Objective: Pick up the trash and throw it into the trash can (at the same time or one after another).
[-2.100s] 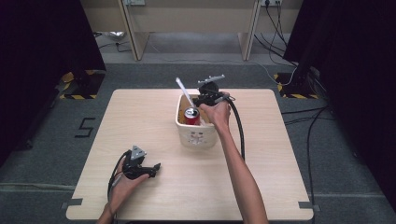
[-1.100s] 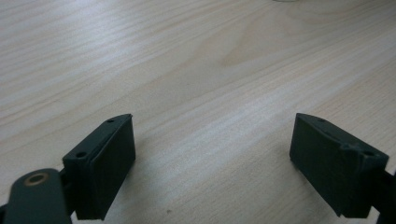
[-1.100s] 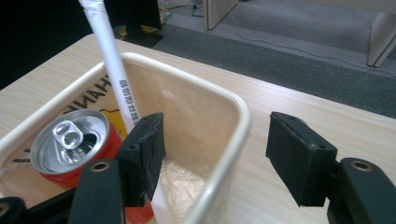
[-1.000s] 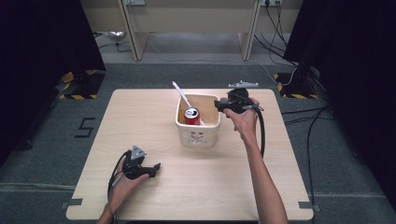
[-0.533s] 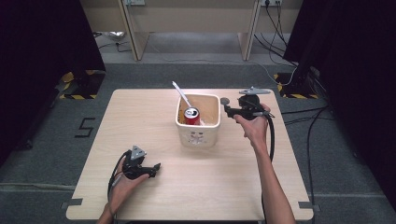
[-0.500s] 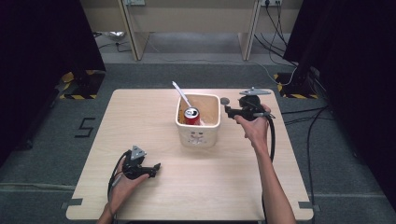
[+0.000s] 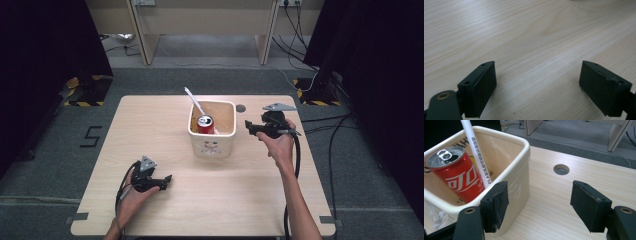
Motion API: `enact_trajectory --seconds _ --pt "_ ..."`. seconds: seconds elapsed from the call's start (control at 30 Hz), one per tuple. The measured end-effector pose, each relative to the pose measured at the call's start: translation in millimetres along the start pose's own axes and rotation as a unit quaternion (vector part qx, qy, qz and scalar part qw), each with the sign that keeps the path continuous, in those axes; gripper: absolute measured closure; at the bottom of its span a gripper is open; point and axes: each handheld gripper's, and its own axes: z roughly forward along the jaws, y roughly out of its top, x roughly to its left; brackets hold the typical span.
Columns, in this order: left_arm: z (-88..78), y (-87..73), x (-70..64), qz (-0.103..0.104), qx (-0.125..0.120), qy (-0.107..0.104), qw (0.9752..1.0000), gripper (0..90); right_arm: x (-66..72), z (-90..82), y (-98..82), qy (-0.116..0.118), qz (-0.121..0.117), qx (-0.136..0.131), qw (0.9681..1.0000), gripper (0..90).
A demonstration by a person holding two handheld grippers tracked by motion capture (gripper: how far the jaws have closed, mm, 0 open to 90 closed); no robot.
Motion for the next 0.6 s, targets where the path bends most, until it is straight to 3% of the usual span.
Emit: enact_trajectory --seconds 0.6 --pt "0.1 -0.1 0.0 0.0 0.0 0.0 1.0 13.4 3.9 -10.2 -33.6 0.015 0.007 -0.01 0.9998 29.5"
